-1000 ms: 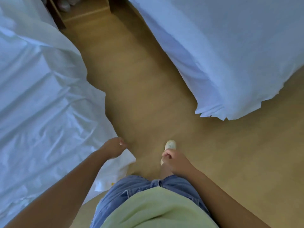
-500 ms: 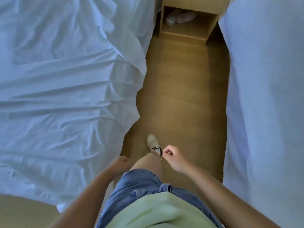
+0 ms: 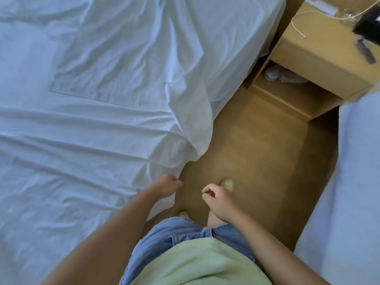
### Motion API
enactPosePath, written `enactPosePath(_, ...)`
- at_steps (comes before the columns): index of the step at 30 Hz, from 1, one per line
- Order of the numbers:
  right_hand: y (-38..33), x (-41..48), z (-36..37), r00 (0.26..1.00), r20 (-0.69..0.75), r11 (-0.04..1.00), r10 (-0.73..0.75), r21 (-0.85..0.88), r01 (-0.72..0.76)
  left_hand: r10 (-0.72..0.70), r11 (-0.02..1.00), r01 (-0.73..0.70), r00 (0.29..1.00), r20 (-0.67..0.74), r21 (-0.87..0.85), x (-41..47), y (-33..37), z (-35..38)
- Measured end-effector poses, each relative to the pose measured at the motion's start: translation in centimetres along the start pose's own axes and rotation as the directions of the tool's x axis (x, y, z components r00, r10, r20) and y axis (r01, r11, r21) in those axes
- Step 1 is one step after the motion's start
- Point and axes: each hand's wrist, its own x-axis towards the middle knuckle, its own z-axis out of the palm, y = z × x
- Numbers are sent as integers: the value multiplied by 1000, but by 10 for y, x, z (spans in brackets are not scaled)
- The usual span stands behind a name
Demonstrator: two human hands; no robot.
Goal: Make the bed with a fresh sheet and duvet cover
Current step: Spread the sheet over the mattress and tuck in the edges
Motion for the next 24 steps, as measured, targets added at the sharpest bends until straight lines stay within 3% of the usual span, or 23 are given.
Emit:
enactPosePath(9, -81, 167, -196, 987, 123, 970, -100, -209, 125, -163, 952, 109, 972, -171, -286, 104, 140, -79)
enactPosePath(14, -136, 245, -257, 975, 208, 928, -83, -342, 152, -352, 826, 122, 874, -335, -550, 169, 175, -145)
enactPosePath(18, -186, 307, -278, 963, 260, 869, -73, -457, 189, -479, 754, 166, 801, -359, -635, 229, 187, -189)
enactPosePath(20, -211, 335, -282, 961, 269, 846, -63, -497, 195, -575, 582, 183, 782, -241, -792, 255, 189, -205)
enactPosePath(22, -235, 358, -281, 949, 312, 821, -53, -527, 219, -633, 257, 160, 773, -41, -953, 268, 194, -216)
enactPosePath(23, -246, 369, -279, 936, 350, 812, -36, -536, 231, -618, 144, 135, 786, 17, -980, 272, 199, -220)
enactPosePath(24, -256, 379, -277, 923, 385, 809, -17, -537, 238, -599, 129, 139, 800, 35, -982, 272, 208, -221)
